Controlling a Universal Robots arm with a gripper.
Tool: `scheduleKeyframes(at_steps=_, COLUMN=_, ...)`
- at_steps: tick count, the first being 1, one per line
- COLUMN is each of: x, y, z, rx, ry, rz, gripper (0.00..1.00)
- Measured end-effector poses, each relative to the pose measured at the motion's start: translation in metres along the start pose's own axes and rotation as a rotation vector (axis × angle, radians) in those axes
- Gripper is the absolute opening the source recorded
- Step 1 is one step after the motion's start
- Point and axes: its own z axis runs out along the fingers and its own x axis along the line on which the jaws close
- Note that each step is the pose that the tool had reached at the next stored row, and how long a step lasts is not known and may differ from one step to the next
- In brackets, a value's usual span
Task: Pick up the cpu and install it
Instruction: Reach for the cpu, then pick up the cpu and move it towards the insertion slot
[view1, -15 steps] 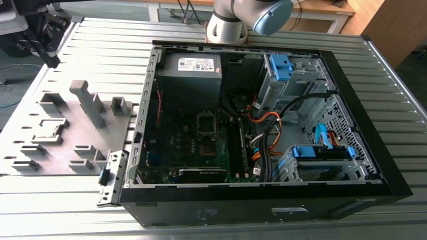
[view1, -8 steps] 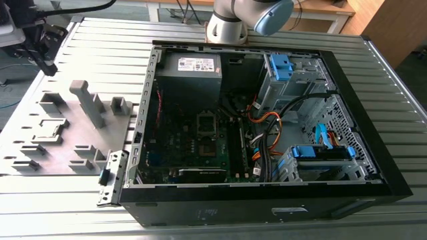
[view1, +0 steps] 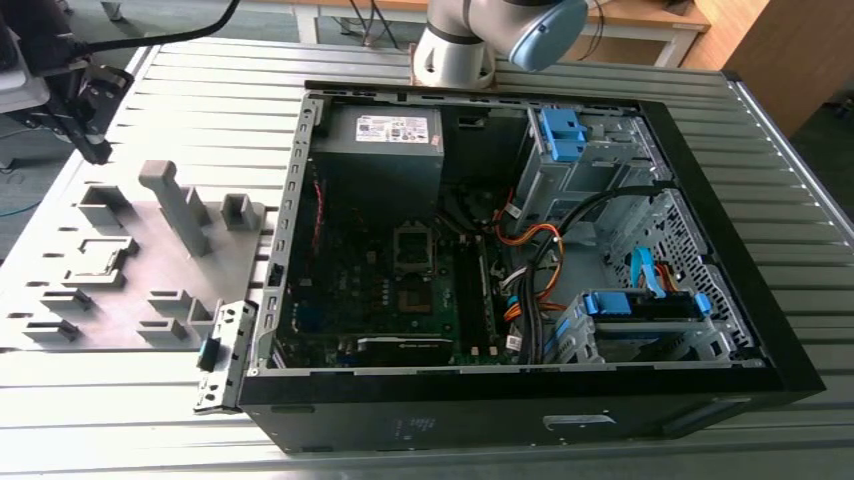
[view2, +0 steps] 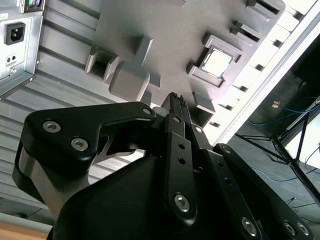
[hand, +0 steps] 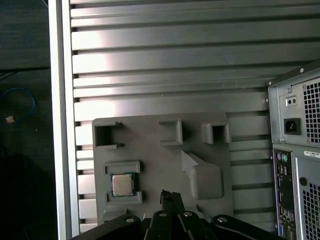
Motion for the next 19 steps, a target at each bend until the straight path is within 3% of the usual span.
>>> scheduleKeyframes(at_steps=13, x=0.0002, y=-0.0001, z=0.0009, rx=0.0000, ry=-0.0003, rz=0.000, gripper=0.11)
scheduleKeyframes(at_steps=19, x=0.0073, y=-0.0007, z=0.0021, rx=0.0002, ry=-0.0001, rz=0.000, gripper=0.11)
